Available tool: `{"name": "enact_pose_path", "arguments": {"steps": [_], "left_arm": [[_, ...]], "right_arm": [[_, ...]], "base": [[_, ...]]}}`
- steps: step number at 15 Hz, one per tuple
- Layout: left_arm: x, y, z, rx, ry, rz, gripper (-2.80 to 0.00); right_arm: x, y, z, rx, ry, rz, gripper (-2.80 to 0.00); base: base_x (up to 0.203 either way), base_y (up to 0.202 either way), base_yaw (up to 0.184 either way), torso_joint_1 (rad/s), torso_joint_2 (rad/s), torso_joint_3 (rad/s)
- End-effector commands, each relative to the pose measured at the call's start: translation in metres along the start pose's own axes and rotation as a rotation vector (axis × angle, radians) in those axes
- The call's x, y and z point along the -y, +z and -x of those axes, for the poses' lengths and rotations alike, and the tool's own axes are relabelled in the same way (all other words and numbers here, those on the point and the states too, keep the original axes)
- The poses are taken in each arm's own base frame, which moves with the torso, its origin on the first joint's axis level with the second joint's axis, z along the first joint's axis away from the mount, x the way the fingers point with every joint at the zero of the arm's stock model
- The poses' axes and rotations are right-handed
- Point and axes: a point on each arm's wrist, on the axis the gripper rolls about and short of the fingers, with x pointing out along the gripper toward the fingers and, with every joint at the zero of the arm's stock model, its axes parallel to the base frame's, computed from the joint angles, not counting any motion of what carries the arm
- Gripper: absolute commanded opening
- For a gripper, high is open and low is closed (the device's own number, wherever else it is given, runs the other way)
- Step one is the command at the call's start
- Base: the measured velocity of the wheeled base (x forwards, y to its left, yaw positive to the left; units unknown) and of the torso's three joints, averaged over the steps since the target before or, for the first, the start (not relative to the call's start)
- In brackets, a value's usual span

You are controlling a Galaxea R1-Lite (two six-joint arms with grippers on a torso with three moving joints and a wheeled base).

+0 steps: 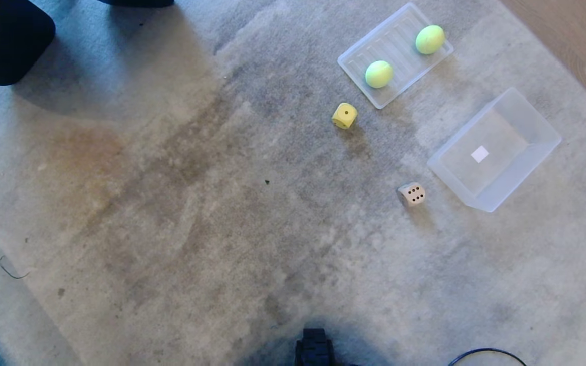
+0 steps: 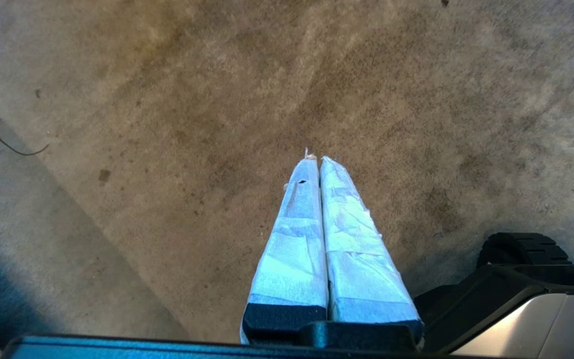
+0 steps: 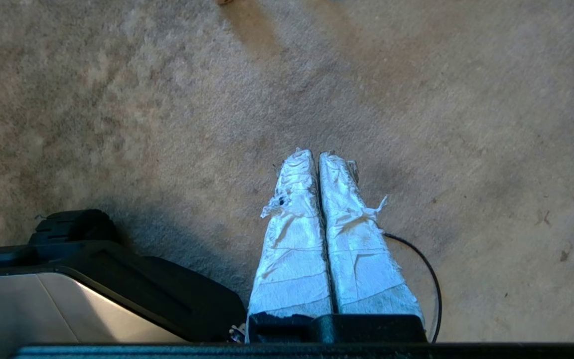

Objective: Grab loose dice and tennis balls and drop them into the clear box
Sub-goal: Find toys out of the box, then pick up toys out of the box

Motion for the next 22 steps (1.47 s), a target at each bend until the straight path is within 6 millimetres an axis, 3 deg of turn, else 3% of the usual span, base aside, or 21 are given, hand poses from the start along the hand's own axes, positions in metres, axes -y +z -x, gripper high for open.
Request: {"name": "enact_pose_path", "arguments": {"steps": [1,6,16,19,22], "left_arm": [[0.000,0.000,0.000,0.000,0.000,0.001,-2.80],[0.000,0.000,0.000,0.000,0.000,0.001,-2.80],[0.000,0.000,0.000,-0.001,0.000,0.004,-2.80],[0.000,0.000,0.000,-0.001,0.000,0.004,-2.80],[0.000,0.000,0.000,-0.001,0.000,0.004,-2.80]], "right_arm": [[0.000,0.000,0.000,0.001,0.000,0.000,-2.80],[0.000,0.000,0.000,0.001,0.000,0.000,-2.80],[0.000,0.003,0.001,0.006,0.011,-0.006,-2.80],[-0.002,0.039,-0.007,-0.073,0.017,-0.032,-2.80],[-0.006,0.089,-0.054,-0.275,0.050,-0.107,-2.80]], "base": [[0.000,0.000,0.000,0.002,0.00,-0.193],[0.000,0.000,0.000,0.002,0.00,-0.186],[0.000,0.000,0.000,0.001,0.00,-0.013],[0.000,0.000,0.000,0.000,0.00,0.000],[0.000,0.000,0.000,0.000,0.00,0.000]]}}
